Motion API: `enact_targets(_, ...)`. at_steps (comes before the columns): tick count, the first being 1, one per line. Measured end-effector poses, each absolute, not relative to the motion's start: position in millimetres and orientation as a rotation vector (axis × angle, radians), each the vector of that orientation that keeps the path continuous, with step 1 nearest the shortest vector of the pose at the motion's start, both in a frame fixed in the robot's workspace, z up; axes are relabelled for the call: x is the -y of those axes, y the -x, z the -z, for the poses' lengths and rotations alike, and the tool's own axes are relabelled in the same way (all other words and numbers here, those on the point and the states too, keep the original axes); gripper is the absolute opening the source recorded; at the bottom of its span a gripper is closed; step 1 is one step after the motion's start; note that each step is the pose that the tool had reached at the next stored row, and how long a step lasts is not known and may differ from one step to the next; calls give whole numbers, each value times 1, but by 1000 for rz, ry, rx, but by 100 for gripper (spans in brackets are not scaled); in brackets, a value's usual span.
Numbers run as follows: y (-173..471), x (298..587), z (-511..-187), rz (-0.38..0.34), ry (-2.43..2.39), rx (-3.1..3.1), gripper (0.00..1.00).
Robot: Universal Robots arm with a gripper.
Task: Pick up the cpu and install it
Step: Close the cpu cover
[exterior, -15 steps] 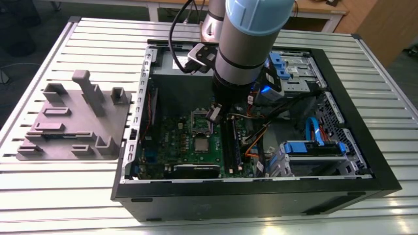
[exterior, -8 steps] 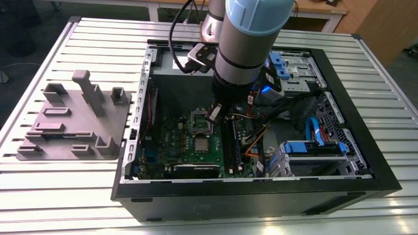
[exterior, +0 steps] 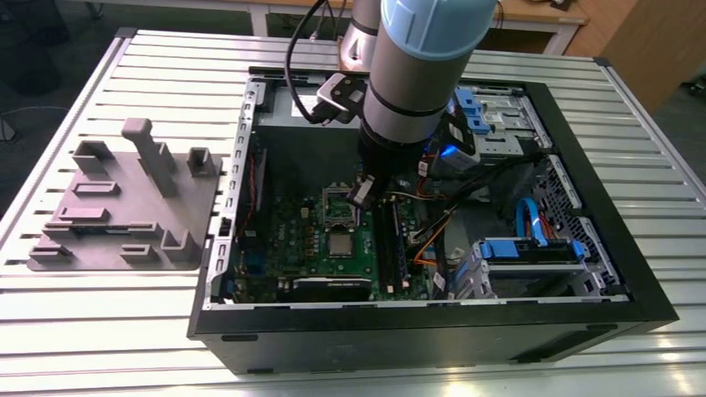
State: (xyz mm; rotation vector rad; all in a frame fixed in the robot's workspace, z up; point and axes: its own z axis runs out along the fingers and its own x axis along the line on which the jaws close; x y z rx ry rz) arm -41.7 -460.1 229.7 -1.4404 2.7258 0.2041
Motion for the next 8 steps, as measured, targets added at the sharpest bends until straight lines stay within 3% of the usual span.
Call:
enact_targets(4,42,460,-230,-204,1440,-2726,16)
enact_targets(8,42,460,-230,-204,1440,-2726,10)
